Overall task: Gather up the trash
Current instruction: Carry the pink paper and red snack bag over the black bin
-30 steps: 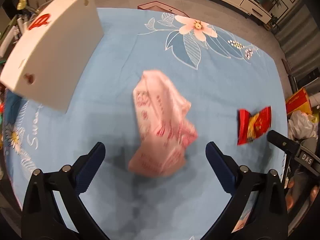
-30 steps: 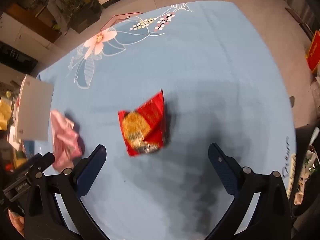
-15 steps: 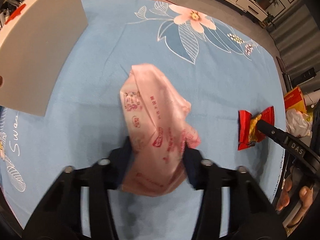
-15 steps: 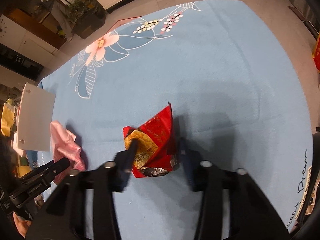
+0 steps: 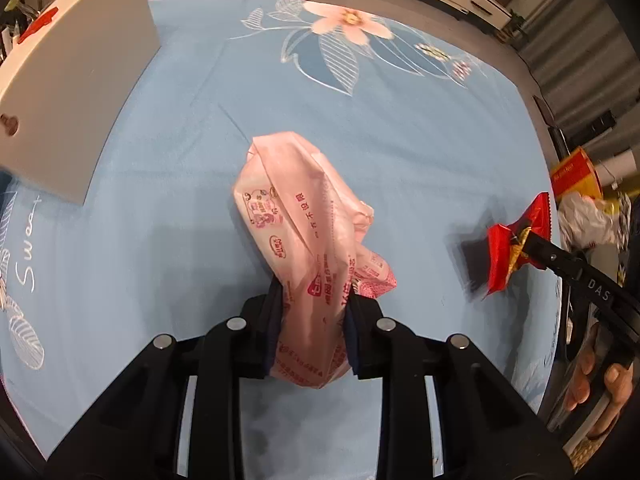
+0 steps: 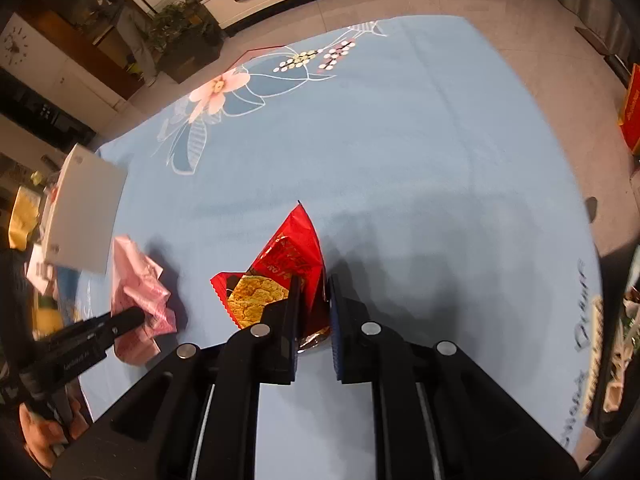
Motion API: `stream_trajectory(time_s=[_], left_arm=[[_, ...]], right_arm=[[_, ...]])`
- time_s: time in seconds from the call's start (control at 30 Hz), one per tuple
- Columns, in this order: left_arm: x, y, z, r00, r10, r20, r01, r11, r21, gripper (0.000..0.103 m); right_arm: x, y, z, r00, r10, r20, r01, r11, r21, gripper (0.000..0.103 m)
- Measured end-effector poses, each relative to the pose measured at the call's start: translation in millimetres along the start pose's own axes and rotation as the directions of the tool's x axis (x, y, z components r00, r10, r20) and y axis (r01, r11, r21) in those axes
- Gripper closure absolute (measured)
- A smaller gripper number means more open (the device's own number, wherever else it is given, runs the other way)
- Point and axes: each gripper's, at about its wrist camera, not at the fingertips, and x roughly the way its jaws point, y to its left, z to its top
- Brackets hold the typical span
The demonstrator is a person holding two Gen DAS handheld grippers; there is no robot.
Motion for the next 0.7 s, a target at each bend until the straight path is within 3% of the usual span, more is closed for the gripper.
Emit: stream_trajectory(time_s=[0.37, 0.7], left_arm=[[-34.7, -50.1, -65.6, 1.000, -0.016, 0.012, 0.014, 0.991, 0.130, 0.075], [-45.9, -119.5, -107.7, 0.999, -0.045, -0.004, 0.044, 0.964, 0.264, 0.075]], right_arm=[[-63.7, -52.7, -73.4, 0.997, -0.079, -0.003, 0.079, 0.997, -0.026, 0.089], [-109.5, -96.2, -121.2, 0.985, -0.169, 0.019, 0.169, 0.985, -0.017, 0.089]])
